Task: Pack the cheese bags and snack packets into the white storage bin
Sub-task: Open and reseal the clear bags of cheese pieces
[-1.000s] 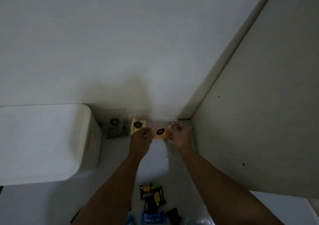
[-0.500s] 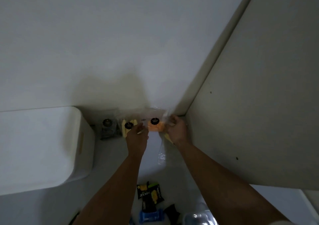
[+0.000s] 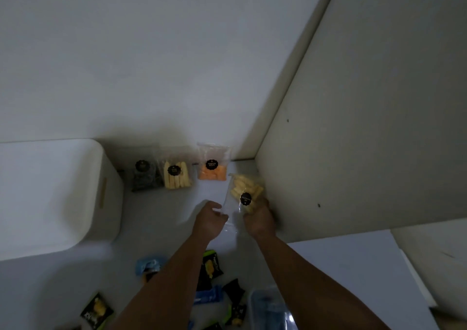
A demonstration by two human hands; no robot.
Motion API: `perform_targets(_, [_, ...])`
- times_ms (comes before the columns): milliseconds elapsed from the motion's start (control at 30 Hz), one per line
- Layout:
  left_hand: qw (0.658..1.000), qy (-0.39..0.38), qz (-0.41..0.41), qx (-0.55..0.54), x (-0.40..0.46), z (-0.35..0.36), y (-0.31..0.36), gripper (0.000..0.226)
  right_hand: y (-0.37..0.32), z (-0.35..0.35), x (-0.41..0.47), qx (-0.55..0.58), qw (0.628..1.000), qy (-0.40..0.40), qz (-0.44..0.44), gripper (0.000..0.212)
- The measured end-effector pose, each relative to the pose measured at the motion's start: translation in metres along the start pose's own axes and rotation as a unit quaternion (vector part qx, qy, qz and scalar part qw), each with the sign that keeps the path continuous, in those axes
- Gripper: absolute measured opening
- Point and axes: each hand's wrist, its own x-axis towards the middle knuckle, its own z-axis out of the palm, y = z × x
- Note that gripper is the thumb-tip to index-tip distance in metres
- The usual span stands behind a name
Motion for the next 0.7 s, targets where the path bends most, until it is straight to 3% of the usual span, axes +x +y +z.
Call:
perform_targets(167, [1.0,0.011,0.018,-0.007,-0.036,-0.004,0.008,0.023,0.015,-0.021,-0.016,0.119,0.992,0.027,-0.027,0.043])
perform_targets(267, [0.996,0.012,0.025,-0.081,-0.062,-0.014,0.02,0.027,0.007,-0.04,-0.031,0.259,0.963,-0.056,0.056,0.03])
perform_targets(367, [0.981,0.014,0.059,-0.186,-0.097,-0.024,0.032,0.026,-0.003,-0.058,-0.049,0.321,0.935,-0.115,0.097,0.019])
perform_targets(533, [0.97,0.042,0.122,-0.207,-0.142,-0.032,0.042,0.024,-0.021,-0.077,-0.084,0.377,0.901,-0.188,0.104,0.009])
perform_targets(700, [0.961,0.073,0.144,-0.224,-0.169,-0.038,0.037,0.045,-0.023,-0.076,-0.106,0.457,0.838,-0.254,0.154,0.016])
